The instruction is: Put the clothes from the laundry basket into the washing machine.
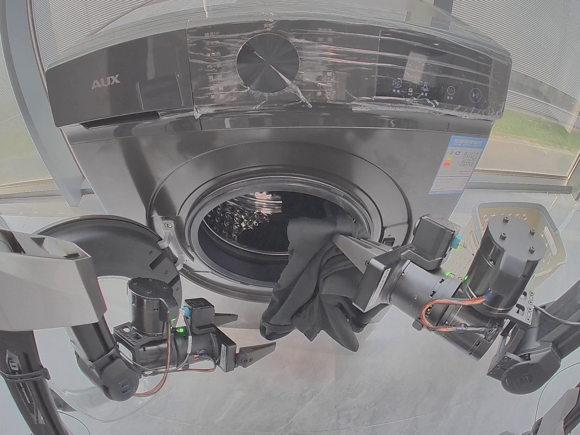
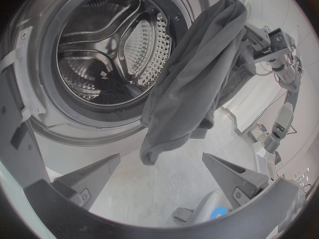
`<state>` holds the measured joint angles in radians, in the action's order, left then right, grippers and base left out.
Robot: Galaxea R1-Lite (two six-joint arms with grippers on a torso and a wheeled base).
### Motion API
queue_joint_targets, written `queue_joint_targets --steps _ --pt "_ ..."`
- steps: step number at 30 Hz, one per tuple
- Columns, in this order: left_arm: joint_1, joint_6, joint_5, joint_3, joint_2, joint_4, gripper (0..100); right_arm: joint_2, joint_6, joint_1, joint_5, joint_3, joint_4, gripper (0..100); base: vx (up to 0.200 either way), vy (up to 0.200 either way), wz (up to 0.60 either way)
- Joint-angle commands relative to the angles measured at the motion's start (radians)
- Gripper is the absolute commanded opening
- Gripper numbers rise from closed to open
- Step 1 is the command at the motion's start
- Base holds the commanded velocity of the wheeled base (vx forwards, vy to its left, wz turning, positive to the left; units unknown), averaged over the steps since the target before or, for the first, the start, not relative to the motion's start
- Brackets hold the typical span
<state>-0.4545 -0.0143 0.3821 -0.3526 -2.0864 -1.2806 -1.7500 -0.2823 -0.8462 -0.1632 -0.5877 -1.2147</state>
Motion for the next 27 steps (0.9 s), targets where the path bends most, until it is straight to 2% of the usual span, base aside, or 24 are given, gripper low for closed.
queue_joint_targets --steps 1,18,24,25,27 --pt "-0.006 -0.006 -0.002 -0.042 -0.101 -0.023 100 0.009 0.0 -0.011 -0.002 0.002 -0.002 0 0.0 0.0 0.0" --pt "-0.013 -0.007 -0.003 -0.171 -0.204 -0.054 100 0.01 0.0 -0.022 -0.007 0.005 -0.006 0 0.0 0.0 0.0" --pt "-0.024 -0.009 -0.003 -0.19 -0.244 -0.149 100 0.012 0.0 -0.024 -0.007 0.019 -0.008 0 0.0 0.0 0.0" --pt "-0.024 -0.009 -0.003 -0.19 -0.25 -0.158 0 0.012 0.0 -0.022 -0.007 0.019 -0.008 0 0.0 0.0 0.0" --pt "-0.024 -0.009 -0.003 -0.186 -0.256 -0.169 0 0.018 0.0 -0.024 -0.007 0.02 -0.006 0 0.0 0.0 0.0"
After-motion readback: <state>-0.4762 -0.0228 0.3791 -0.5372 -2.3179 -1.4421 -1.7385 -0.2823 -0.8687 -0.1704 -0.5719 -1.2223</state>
